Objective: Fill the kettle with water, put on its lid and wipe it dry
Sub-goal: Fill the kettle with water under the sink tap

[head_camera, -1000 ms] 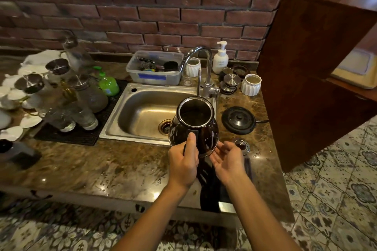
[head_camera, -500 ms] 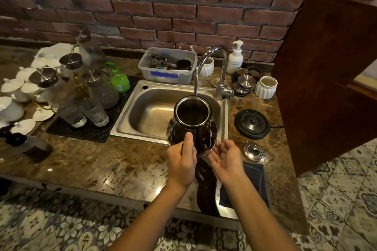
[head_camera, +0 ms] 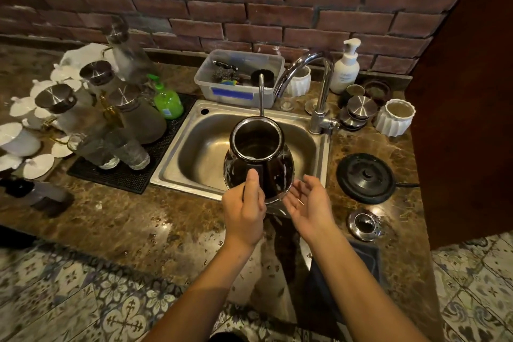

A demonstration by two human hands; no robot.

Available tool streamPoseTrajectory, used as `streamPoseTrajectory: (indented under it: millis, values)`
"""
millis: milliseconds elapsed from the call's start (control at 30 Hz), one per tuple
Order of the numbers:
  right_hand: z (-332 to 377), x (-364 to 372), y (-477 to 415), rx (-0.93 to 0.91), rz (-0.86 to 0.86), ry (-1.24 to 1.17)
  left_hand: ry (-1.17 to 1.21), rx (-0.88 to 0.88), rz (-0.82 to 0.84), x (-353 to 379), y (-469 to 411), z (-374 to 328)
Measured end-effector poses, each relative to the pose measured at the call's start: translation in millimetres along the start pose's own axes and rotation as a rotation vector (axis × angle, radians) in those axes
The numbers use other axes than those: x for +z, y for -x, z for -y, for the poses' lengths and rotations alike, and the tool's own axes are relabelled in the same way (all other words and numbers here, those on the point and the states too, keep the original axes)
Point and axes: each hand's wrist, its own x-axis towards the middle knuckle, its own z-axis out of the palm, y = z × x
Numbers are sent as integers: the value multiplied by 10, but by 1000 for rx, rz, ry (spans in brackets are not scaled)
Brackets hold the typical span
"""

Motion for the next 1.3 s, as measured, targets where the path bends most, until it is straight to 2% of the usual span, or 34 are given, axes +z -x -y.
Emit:
streamPoseTrajectory:
  millis: [367, 700, 933, 1033, 1167, 1300]
  values:
    - [-14, 143, -512, 54, -13, 27, -24, -62, -8, 26, -403, 219]
    - [-92, 341, -932, 58, -74, 21, -127, -97, 126, -17, -992, 434]
    - [-80, 223, -1214, 36, -80, -18, -142, -117, 241, 47, -1325, 488]
    - [26, 167, -1278, 13, -129, 102, -162, -94, 255, 70, -1412, 516]
    - [351, -7, -1487, -158, -248, 351, -200, -84, 281, 65, -1483, 575]
    - [847, -140, -1742, -310, -285, 601, -198, -85, 286, 83, -1517, 577]
